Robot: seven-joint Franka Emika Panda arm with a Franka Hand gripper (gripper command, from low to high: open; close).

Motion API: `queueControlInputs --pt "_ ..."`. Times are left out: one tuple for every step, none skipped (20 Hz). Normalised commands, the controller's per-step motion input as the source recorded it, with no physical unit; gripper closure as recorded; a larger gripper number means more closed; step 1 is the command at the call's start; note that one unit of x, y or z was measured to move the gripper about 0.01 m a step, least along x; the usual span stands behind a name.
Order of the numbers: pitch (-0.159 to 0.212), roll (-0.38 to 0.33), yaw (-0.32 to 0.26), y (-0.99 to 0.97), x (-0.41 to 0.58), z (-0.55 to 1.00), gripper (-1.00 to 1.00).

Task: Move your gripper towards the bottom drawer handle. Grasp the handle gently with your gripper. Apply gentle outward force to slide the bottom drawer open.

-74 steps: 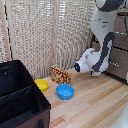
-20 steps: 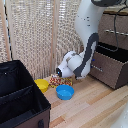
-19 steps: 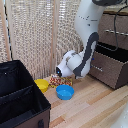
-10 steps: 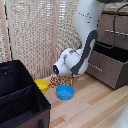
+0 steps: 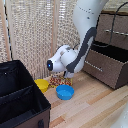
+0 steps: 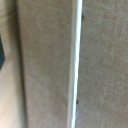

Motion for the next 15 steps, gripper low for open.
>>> queueControlInputs --pt "0.000 0.356 -0.073 0.49 0.103 0.07 -1.00" --pt "0.000 0.355 -0.076 0.49 0.100 0.07 -1.00" --pt "0.000 0.355 -0.075 0.49 0.100 0.07 -1.00" --pt "0.000 0.355 -0.073 0.49 0.103 0.08 -1.00" --pt "0.000 0.351 -0.076 0.48 0.100 0.08 -1.00" --pt "0.000 0.349 -0.080 0.47 0.086 0.10 -1.00" --pt "0.000 0.330 -0.093 0.43 0.054 0.15 -1.00" --pt "0.000 0.266 -0.120 0.31 0.037 0.35 -1.00" --pt "0.000 0.226 -0.167 0.26 0.000 0.47 -1.00" --pt "-0.015 0.196 -0.205 0.20 -0.014 0.56 -1.00" --pt "-0.031 0.191 -0.227 0.17 -0.086 0.58 -1.00" --pt "-0.054 0.192 -0.253 0.13 -0.169 0.58 -1.00" --pt "-0.064 0.183 -0.262 0.13 -0.169 0.58 -1.00" --pt "-0.068 0.182 -0.265 0.14 -0.160 0.57 -1.00" --pt "-0.069 0.176 -0.267 0.14 -0.151 0.58 -1.00"
